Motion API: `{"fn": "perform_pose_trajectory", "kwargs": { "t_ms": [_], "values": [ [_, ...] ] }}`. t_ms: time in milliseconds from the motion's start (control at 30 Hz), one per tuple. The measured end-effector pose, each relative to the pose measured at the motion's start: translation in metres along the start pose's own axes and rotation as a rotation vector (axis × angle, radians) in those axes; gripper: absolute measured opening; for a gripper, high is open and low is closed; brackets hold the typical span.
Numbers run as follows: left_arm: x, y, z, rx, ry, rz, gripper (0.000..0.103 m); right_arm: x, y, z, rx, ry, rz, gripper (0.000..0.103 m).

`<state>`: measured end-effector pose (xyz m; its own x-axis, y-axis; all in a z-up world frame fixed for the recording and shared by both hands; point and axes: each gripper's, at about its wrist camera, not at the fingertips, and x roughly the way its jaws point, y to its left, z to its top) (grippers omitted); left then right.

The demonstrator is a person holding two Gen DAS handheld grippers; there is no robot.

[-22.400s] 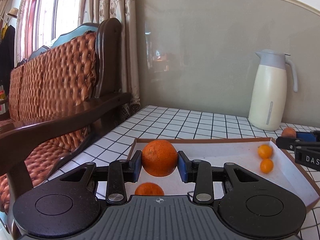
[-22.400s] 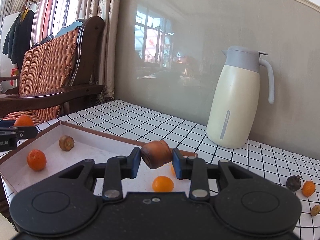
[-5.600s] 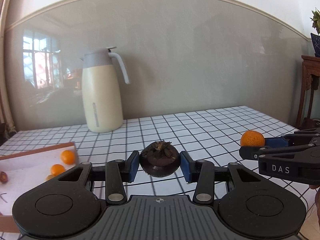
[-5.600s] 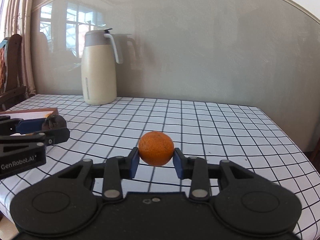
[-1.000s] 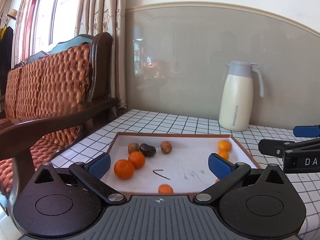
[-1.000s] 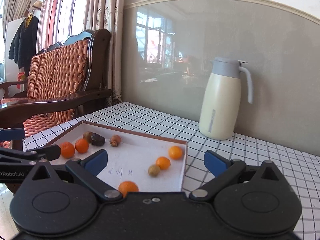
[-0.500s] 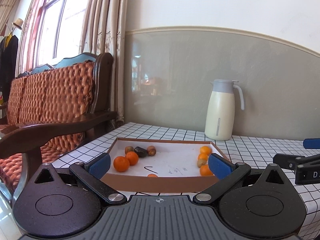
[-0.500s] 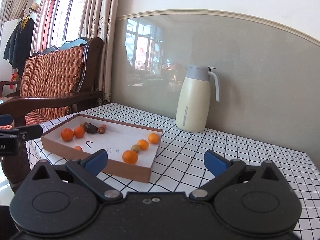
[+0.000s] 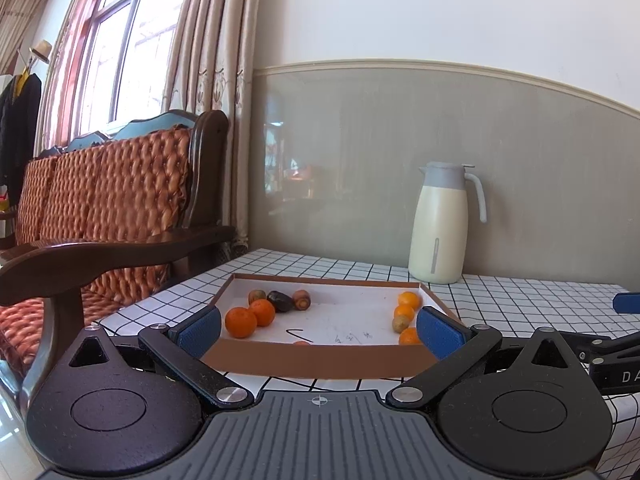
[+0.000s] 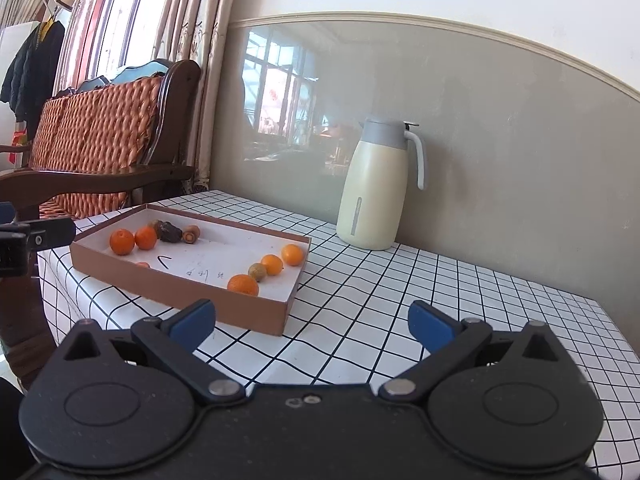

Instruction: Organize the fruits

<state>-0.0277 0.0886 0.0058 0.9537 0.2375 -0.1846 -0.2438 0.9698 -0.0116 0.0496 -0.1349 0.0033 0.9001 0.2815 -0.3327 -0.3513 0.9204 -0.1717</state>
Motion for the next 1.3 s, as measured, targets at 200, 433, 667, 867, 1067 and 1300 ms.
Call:
{"fn": "perform_pose_trajectory", "kwargs": {
  "t_ms": [200,433,667,867,1067,1300],
  "values": [
    [-0.0005,0.0003,-0.0010,-0.004,0.000,-0.002,0.103,0.0016,-0.0044,-0.0001,0.029,0.012,0.006,0.097],
    [-0.0002,-0.0001,-0.0013,-0.002,0.000,-0.002,0.103,0.0031,-0.0071,-0.0003,0.045,0.019,0.006,0.097],
    [0.0000,-0.0019,-0.0011,0.007,0.002,-0.003,0.103,0.0032,-0.0063,0.0002,0.041,0.018,0.005,0.097],
    [-0.0002,-0.0024,-0.0013,0.013,0.002,-0.005,0.103,0.0035,-0.0073,0.0001,0.047,0.018,0.006,0.097],
    [0.0002,-0.0035,-0.0012,0.020,0.002,-0.006,0.103,0.0041,-0.0075,0.0002,0.046,0.020,0.005,0.097],
    [0.0002,-0.0035,-0.0011,0.023,0.003,-0.008,0.103,0.0049,-0.0079,-0.0009,0.046,0.022,0.007,0.097]
  ]
}}
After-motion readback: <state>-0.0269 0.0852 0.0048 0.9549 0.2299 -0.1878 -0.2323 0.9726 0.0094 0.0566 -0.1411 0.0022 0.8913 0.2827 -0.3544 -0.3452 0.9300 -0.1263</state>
